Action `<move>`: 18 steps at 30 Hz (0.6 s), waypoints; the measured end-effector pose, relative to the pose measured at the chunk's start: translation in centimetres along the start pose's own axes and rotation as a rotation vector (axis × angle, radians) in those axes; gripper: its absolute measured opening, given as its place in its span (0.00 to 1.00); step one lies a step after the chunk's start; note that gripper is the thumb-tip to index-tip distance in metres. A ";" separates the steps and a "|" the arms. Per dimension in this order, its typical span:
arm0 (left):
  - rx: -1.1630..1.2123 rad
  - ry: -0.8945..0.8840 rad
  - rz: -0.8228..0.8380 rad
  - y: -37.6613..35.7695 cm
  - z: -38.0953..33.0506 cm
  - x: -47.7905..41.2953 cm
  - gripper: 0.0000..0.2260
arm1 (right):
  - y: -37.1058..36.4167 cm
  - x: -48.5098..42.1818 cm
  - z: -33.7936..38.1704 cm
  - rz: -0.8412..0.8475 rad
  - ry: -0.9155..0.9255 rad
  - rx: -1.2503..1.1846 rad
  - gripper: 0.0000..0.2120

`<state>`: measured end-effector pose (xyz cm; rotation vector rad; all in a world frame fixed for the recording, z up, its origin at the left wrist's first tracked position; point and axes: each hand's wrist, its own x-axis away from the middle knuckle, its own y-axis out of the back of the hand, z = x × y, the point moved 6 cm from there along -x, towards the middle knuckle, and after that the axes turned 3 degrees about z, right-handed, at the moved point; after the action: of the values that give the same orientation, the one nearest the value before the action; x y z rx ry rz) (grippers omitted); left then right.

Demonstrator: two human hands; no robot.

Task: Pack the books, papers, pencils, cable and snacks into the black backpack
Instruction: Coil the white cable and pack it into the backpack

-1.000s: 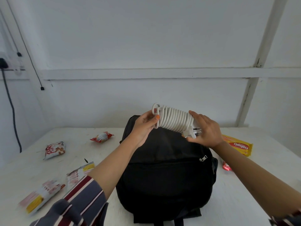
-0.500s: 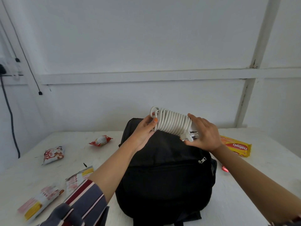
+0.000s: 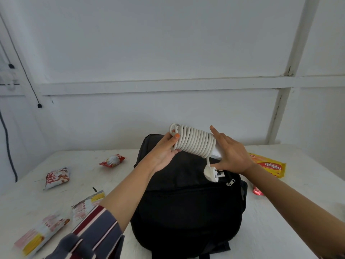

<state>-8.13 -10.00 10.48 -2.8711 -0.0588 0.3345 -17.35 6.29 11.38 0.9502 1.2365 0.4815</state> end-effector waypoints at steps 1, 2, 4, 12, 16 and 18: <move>0.006 -0.012 -0.011 -0.1 0.0 0.0 0.36 | -0.2 -0.1 0.0 0.028 -0.027 -0.004 0.54; 0.007 -0.023 -0.021 -0.2 0.1 0.0 0.35 | -0.3 -0.1 0.0 0.044 -0.051 -0.001 0.54; -0.014 -0.034 -0.050 -0.3 0.3 -0.1 0.30 | -0.5 -0.2 0.0 0.055 -0.093 0.014 0.53; 0.136 -0.010 -0.158 0.7 1.3 0.3 0.17 | -0.6 -0.7 0.3 0.018 -0.157 0.089 0.43; -0.038 0.043 -0.262 2.0 1.9 0.8 0.19 | -2.0 -1.1 0.9 0.090 -0.090 0.122 0.45; -0.026 0.072 -0.297 2.4 2.1 1.0 0.20 | -2.6 -1.4 0.9 0.127 -0.085 0.099 0.44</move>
<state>-7.60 -11.75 7.67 -2.8399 -0.4732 0.1733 -17.40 3.55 10.10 1.1270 1.1360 0.4781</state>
